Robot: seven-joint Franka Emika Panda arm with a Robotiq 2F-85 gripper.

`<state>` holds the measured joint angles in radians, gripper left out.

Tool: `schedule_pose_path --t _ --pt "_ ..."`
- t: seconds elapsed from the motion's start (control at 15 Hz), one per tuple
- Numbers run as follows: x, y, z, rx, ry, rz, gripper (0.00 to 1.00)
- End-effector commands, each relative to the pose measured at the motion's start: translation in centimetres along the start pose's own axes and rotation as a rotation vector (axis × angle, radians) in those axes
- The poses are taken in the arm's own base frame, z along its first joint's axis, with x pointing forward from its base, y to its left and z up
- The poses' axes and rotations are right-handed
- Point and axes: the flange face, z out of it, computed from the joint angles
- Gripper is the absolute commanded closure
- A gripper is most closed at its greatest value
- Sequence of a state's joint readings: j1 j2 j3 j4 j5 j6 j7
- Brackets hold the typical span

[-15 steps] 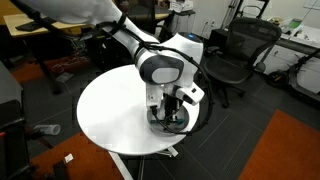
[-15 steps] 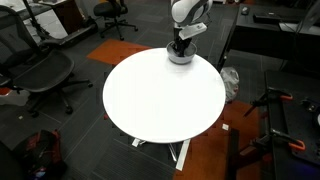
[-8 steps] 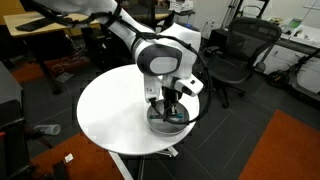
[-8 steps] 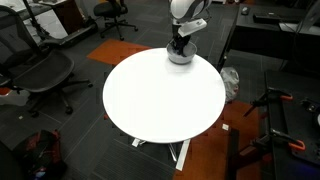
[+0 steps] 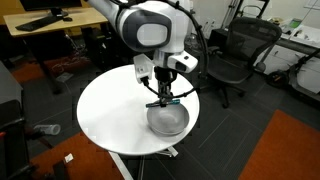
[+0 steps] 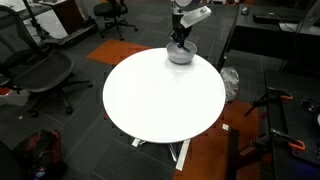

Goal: Put the marker on the table

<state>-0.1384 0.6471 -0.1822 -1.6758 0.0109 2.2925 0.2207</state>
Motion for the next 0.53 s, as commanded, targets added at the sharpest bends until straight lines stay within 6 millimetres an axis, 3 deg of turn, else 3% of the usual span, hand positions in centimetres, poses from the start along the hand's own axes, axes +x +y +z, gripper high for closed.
schedule_pose_path --t 0.0,0.47 --pt "-3.1 -1.1 -2.4 -0.012 0.014 -0.047 0.95" --pt "-8.8 -5.2 -2.8 0.008 -0.008 -0.11 0.95"
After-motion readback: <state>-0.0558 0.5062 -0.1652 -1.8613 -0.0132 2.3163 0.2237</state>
